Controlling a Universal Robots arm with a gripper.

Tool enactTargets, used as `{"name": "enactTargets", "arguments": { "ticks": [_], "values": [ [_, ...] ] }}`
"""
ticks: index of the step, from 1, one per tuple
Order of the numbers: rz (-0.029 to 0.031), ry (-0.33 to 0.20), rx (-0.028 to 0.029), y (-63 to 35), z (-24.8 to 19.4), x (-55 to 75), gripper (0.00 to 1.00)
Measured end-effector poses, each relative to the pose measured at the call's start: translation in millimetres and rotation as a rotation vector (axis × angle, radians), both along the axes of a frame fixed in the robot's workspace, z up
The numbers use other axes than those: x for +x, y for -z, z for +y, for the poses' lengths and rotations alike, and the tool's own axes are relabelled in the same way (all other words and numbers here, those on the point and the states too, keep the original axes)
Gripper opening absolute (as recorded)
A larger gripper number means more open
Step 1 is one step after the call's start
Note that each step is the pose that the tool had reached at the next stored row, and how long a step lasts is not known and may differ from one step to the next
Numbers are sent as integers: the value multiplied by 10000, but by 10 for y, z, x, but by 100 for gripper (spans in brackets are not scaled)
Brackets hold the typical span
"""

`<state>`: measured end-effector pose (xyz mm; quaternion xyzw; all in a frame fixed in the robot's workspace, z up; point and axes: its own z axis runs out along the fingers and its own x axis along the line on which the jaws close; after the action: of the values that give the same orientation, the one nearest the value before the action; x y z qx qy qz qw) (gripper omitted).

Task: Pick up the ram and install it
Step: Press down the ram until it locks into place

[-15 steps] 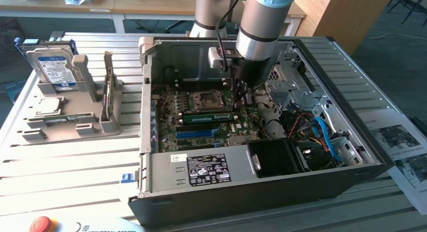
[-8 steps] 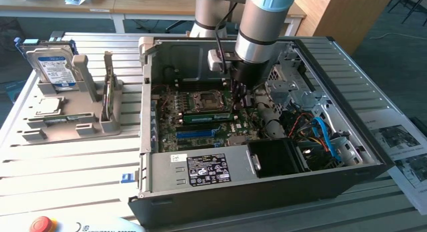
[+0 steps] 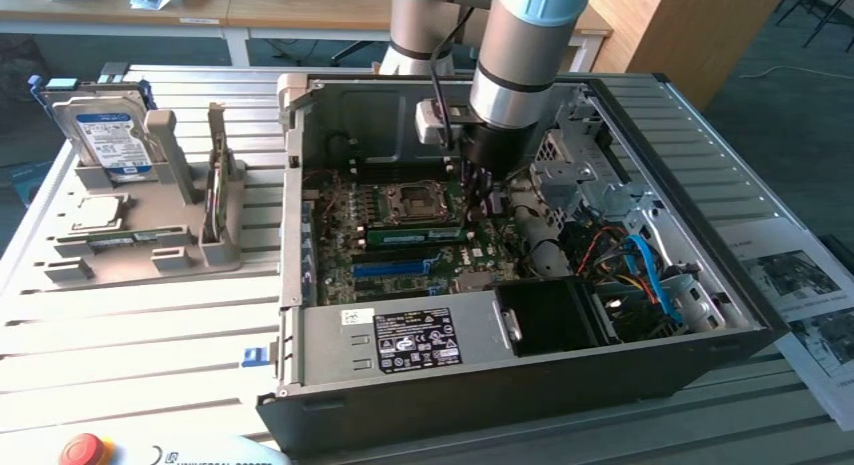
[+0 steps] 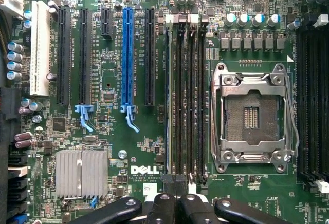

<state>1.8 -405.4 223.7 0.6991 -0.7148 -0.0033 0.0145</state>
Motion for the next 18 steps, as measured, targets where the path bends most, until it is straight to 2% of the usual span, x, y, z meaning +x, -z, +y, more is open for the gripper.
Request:
{"name": "enactTargets", "arguments": {
  "ticks": [14, 18],
  "values": [
    [-1, 0, 4, 7, 1, 0, 10],
    [9, 2, 2, -40, 0, -1, 10]
  ]
}}
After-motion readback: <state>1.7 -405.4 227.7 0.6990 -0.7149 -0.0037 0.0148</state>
